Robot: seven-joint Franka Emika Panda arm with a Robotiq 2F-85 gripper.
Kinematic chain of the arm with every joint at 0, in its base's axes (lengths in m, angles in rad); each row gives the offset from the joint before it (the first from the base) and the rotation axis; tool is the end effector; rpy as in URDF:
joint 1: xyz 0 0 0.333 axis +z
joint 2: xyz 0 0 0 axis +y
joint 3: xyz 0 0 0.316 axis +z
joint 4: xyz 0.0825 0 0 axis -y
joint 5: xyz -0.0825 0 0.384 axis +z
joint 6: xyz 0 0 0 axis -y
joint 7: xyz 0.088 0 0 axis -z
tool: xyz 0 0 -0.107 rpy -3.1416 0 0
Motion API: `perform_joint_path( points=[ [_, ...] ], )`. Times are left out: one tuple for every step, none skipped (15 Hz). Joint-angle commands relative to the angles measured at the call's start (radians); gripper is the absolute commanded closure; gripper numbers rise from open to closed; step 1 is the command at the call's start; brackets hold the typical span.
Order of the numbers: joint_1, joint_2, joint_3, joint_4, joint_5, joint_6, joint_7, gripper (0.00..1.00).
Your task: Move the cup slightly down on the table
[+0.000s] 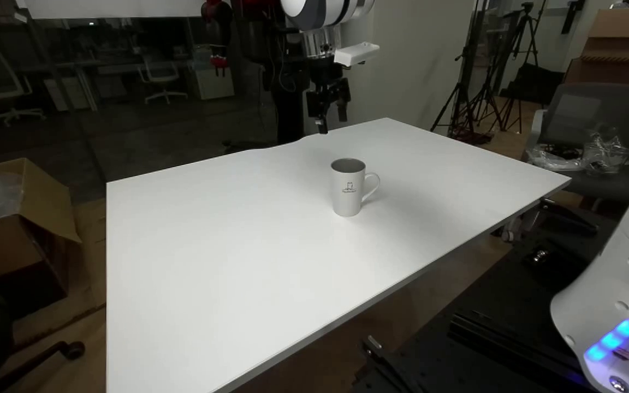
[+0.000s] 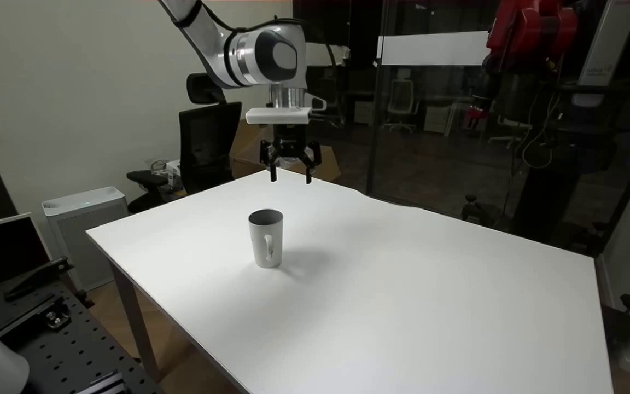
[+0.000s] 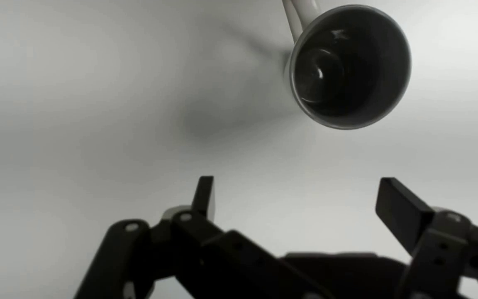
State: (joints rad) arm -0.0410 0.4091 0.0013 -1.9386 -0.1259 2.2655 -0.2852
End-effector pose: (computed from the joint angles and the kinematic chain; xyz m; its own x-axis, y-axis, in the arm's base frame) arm 0.6115 -0.0276 0.2660 0.9416 0.3191 -0.1073 0.3266 -0.9432 0.0613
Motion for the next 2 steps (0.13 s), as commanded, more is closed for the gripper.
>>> perform_joint_path(
  points=[
    [-0.004,0.0,0.003,-0.001,-0.002,0.0,0.001,0.0],
    [-0.004,0.0,0.003,-0.002,-0.002,0.001,0.001,0.0]
  ],
)
